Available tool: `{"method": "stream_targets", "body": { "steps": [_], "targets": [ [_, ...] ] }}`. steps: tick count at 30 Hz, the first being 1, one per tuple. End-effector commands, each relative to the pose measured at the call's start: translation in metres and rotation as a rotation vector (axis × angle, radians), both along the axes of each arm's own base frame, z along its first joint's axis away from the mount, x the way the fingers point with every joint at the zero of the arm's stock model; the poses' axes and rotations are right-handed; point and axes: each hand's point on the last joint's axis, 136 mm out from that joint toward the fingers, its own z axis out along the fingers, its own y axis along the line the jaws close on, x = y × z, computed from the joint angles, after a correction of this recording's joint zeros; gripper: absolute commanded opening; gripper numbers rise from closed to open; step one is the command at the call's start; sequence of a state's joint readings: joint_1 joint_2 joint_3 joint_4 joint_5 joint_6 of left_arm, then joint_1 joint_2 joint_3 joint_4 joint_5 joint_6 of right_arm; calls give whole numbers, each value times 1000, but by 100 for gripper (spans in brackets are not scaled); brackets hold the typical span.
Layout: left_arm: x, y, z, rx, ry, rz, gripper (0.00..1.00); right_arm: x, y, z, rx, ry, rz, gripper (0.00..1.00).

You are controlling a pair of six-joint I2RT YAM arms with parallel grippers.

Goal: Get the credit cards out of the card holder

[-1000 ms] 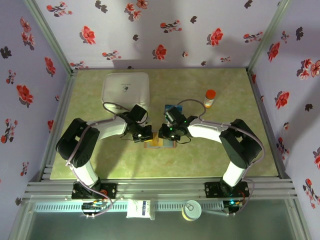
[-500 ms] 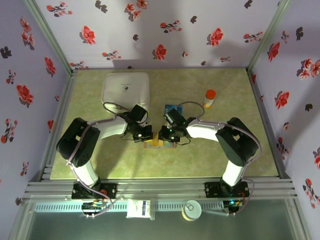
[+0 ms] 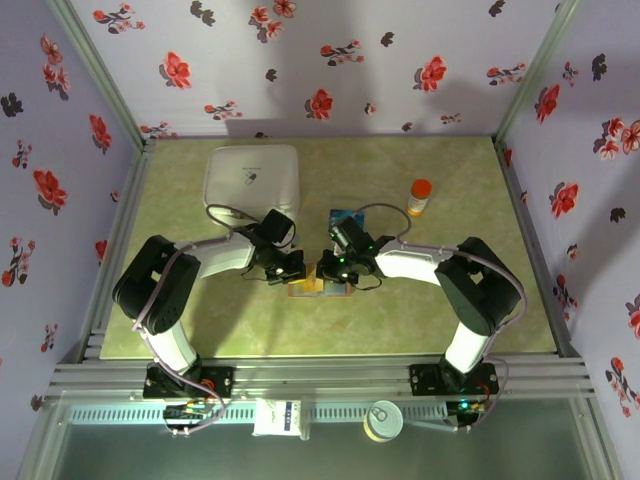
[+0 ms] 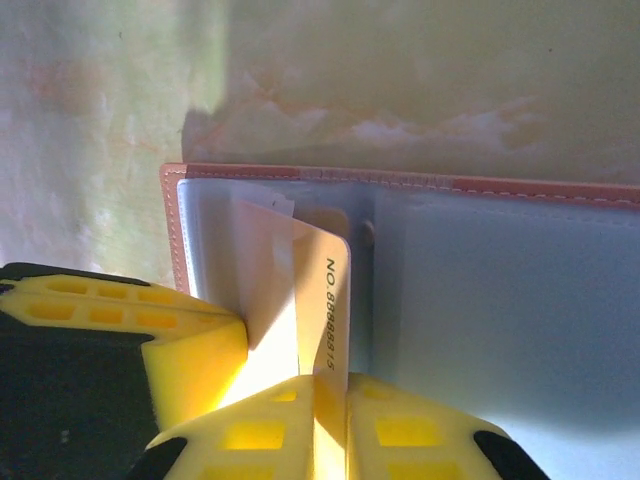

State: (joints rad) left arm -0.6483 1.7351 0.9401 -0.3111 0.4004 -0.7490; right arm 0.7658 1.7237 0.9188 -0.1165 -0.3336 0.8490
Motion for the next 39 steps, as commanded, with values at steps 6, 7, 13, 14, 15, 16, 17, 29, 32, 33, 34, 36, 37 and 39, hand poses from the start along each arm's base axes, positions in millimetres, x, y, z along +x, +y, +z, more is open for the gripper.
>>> {"method": "stream_targets", "body": {
  "steps": [6,7,13,14,15,16,17,29,32,33,34,36,37,39],
  "targets": [
    [-9,8,-11,50,32,0,0,-4,-4,4,-3,-8,0,10],
    [-9,9,-12,50,31,0,0,-5,-5,4,-8,-9,-1,10],
    [-9,8,-10,48,29,-1,0,-6,-16,5,-43,-21,-5,10],
    [-9,8,-9,47,28,-1,0,-6,-18,6,-51,-23,-6,10],
    [-9,9,-9,48,26,-2,0,-7,-20,6,-59,-24,-6,10],
    [-10,9,-9,48,27,-3,0,-7,-22,6,-63,-26,-8,10],
    [-9,9,-9,48,26,-3,0,-7,-24,7,-68,-26,-7,10],
    [-3,3,0,24,6,3,0,-5,-30,24,-80,-58,-7,9],
    [-1,1,4,16,2,5,0,-3,-27,29,-77,-60,1,9],
    [0,0,6,12,0,7,0,-3,-27,30,-77,-61,3,9],
    [0,-1,8,8,-5,7,0,-2,-27,33,-75,-64,5,9],
    [2,-1,13,3,-12,9,0,-1,-27,38,-81,-74,13,9],
    [2,-2,15,4,-15,7,0,0,-28,40,-84,-79,16,8],
    [4,-2,19,3,-22,7,0,3,-30,42,-92,-81,22,7]
  ]
}}
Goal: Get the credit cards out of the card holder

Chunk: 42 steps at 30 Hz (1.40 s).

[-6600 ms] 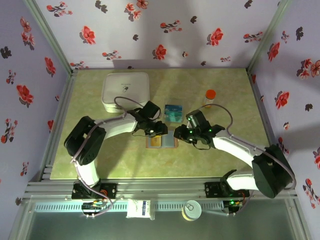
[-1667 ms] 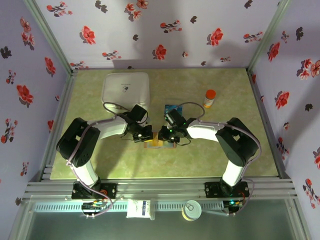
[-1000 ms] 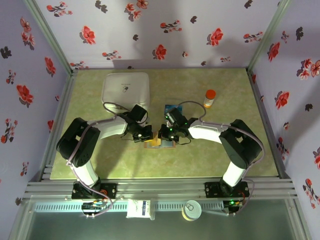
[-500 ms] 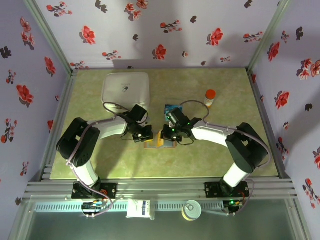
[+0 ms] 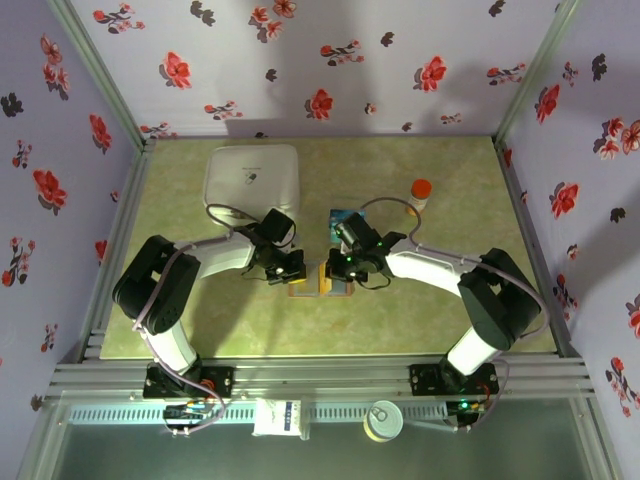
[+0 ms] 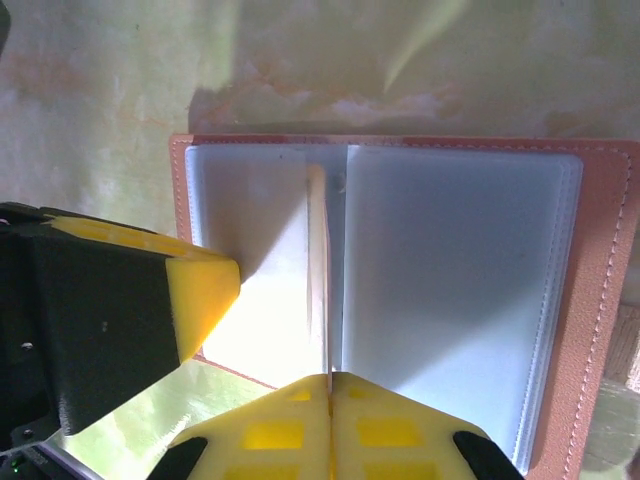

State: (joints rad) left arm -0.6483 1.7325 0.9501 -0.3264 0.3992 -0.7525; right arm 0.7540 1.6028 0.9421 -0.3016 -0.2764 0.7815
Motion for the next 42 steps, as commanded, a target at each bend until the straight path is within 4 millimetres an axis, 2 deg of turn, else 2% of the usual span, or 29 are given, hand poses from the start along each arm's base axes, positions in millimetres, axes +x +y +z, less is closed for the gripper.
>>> {"method": "stream_targets", "body": {
  "steps": [1,7,12,20,27,37,42],
  "targets": [
    [4,-2,19,-1,-27,4,0,9,-6,15,-21,-39,12,7],
    [7,2,32,-2,-53,7,0,13,-13,26,-66,-59,148,6],
    [9,10,41,0,-70,30,0,9,-19,27,-169,-94,422,4],
    [9,22,48,9,-91,61,0,14,-22,28,-255,-208,836,1],
    [7,32,48,17,-101,98,0,35,-44,24,-409,-256,1139,0],
    [15,36,49,15,-103,118,0,70,-54,50,-350,-253,1245,0],
    [22,39,51,21,-102,120,0,101,-64,60,-354,-262,1219,0]
  ]
}}
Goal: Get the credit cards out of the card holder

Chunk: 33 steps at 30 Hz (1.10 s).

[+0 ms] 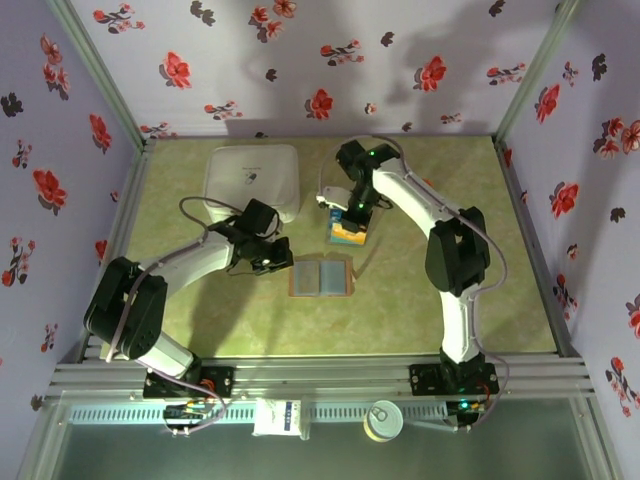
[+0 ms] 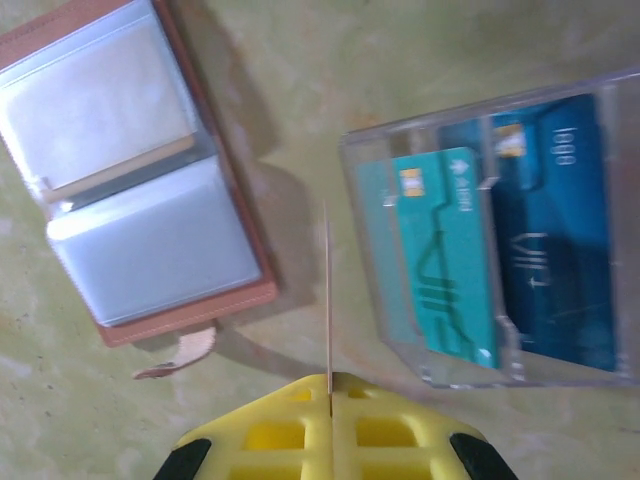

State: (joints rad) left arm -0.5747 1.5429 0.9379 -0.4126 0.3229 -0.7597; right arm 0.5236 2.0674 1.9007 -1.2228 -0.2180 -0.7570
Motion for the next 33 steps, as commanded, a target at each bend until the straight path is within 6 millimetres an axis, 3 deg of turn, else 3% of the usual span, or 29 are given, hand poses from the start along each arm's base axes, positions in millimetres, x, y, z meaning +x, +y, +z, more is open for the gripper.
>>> {"method": "stream_targets", "body": {
  "steps": [1,9,19,33],
  "targets": [
    [5,6,2,18,11,10,0,5,-16,5,-23,48,34,0],
    [17,12,3,18,21,14,0,46,-20,16,-1,-3,33,0],
    [27,17,-2,20,45,15,0,87,-9,18,37,-119,63,0],
    [33,21,-7,24,67,23,0,108,-2,-5,33,-163,101,0]
  ]
}}
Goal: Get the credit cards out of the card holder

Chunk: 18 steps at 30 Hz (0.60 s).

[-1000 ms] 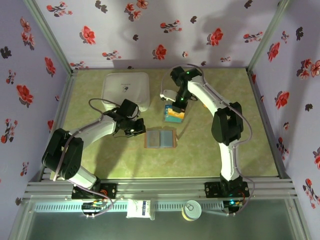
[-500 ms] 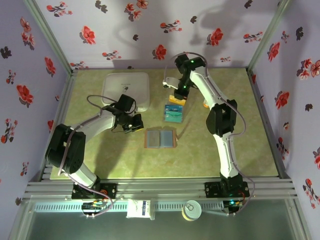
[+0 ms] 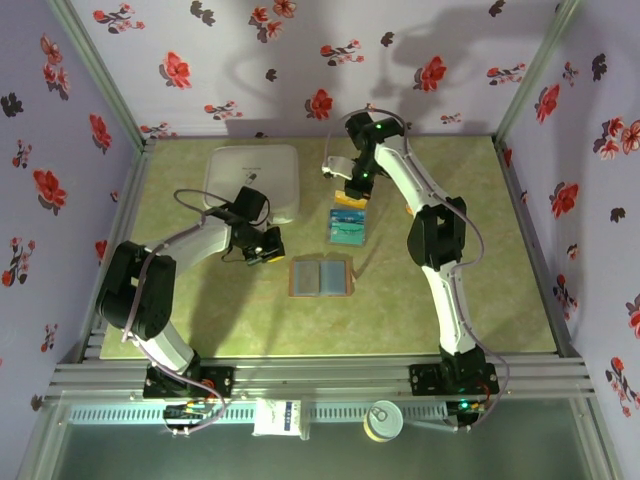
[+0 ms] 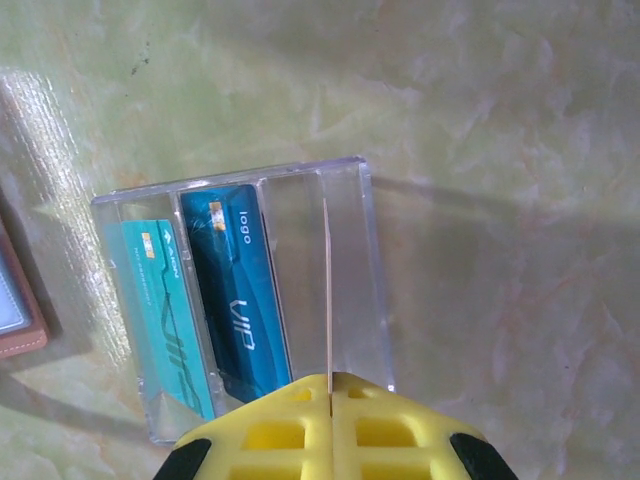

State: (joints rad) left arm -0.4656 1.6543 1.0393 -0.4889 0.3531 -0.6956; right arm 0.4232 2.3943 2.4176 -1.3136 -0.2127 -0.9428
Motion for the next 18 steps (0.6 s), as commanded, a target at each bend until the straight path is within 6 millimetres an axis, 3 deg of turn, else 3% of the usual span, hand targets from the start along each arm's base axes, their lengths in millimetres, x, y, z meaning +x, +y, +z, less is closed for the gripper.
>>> {"method": "stream_targets", "body": {
  "steps": [1,5,9,12,18],
  "targets": [
    [3,-1,3,-6,11,-18,0,9,1,-5,-5,-22,23,0],
    [3,1,0,-3,20,-19,0,9,1,-13,-13,-9,18,2],
    [3,-1,-3,-5,30,-23,0,12,2,-14,-9,-19,13,11],
    [4,-1,-3,-9,33,-21,0,30,-4,-13,-42,-87,-35,17],
    [7,-5,-3,-29,32,-22,0,53,-4,3,-24,-194,-98,19]
  ]
}}
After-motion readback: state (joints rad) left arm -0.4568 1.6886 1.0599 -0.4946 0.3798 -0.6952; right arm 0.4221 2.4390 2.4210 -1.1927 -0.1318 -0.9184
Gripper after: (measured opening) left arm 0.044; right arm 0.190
